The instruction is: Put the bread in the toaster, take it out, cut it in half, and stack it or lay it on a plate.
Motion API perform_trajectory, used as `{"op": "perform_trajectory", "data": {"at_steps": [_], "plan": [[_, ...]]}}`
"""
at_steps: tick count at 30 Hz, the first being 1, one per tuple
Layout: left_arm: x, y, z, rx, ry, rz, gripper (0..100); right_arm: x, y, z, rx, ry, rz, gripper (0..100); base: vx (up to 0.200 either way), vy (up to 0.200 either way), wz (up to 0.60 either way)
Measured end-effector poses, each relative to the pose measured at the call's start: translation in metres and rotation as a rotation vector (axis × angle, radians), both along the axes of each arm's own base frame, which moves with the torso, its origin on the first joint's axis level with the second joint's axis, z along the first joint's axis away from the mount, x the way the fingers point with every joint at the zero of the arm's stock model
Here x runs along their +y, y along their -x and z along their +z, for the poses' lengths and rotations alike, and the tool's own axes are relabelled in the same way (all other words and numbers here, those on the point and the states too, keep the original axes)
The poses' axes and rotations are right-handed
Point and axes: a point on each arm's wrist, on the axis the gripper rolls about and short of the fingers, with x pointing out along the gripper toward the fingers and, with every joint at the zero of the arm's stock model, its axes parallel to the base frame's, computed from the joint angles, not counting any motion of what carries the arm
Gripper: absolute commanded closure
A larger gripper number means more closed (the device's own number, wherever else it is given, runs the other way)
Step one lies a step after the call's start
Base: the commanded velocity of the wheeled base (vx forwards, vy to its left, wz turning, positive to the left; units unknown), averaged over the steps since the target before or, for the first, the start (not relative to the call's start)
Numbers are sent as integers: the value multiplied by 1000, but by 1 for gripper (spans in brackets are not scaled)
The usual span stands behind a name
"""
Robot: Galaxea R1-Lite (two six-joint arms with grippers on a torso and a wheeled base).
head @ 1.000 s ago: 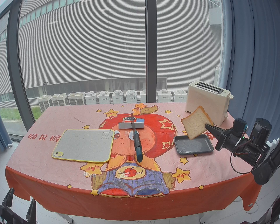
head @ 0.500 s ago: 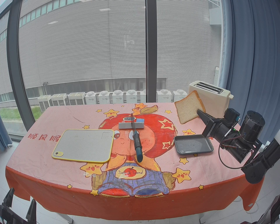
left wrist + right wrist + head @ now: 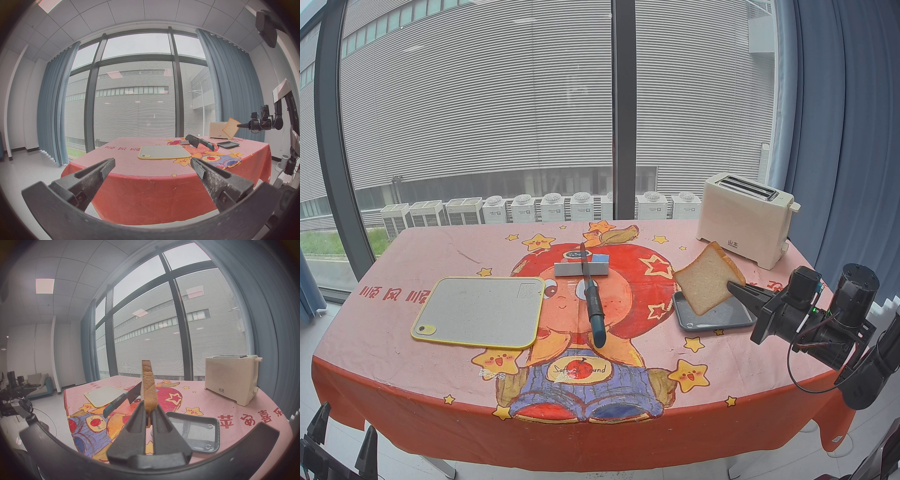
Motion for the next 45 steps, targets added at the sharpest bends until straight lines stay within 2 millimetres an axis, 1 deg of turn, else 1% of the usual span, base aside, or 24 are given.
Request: {"op": "perform_trajectory", "data": {"at_steps": [7, 13, 19, 23, 26, 34, 40, 45], "plan": [[0, 0, 0, 0, 1, 0, 0, -3, 7, 6, -26, 29, -2, 100, 0, 0, 0], [0, 0, 0, 0, 1, 2, 0, -4, 7, 8, -32, 32, -41, 100, 0, 0, 0], [0, 0, 0, 0, 2, 1, 0, -7, 6, 11, -64, 56, -77, 100, 0, -200, 0], [0, 0, 0, 0, 3, 1, 0, -16, 6, 17, -85, 66, -109, 100, 0, -200, 0], [0, 0, 0, 1, 3, 2, 0, -21, 8, 18, -51, 82, -116, 100, 0, -200, 0], [0, 0, 0, 0, 7, 3, 0, -30, 16, 30, -56, 75, -81, 100, 0, -200, 0], [0, 0, 0, 0, 7, 3, 0, -31, 19, 27, -47, 89, -82, 100, 0, -200, 0], [0, 0, 0, 1, 7, 3, 0, -32, 20, 24, -39, 97, -82, 100, 0, 0, 0]]}}
